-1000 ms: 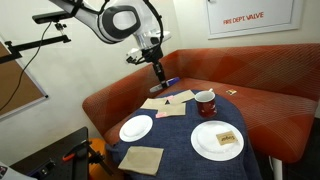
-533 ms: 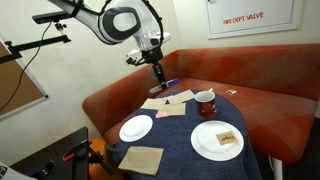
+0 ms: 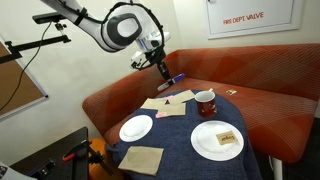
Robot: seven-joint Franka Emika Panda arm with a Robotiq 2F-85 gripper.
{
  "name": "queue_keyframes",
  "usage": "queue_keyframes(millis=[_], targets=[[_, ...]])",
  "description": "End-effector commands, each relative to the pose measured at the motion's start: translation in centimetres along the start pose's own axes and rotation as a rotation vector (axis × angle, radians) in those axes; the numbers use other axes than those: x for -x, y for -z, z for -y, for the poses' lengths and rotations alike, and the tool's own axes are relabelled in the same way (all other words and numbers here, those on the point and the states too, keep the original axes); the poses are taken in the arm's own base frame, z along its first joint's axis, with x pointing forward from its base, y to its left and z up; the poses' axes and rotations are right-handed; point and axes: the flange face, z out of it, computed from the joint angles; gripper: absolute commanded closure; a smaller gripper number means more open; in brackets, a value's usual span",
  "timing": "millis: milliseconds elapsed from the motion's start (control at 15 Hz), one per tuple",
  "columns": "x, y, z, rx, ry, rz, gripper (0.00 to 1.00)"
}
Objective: Put the marker in the mug
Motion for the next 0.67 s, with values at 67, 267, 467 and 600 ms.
queue_keyframes(millis=[67, 267, 467, 600], targets=[[-1.1, -0.4, 1.2, 0.040, -0.060, -0.156, 0.95], [-1.7, -0.7, 1.7, 0.080, -0.098, -0.241, 0.95], [-2.4, -1.2, 2.3, 0.135, -0.140, -0.329, 0.95], [-3.0, -1.7, 2.7, 0.174, -0.171, -0.385, 0.95]])
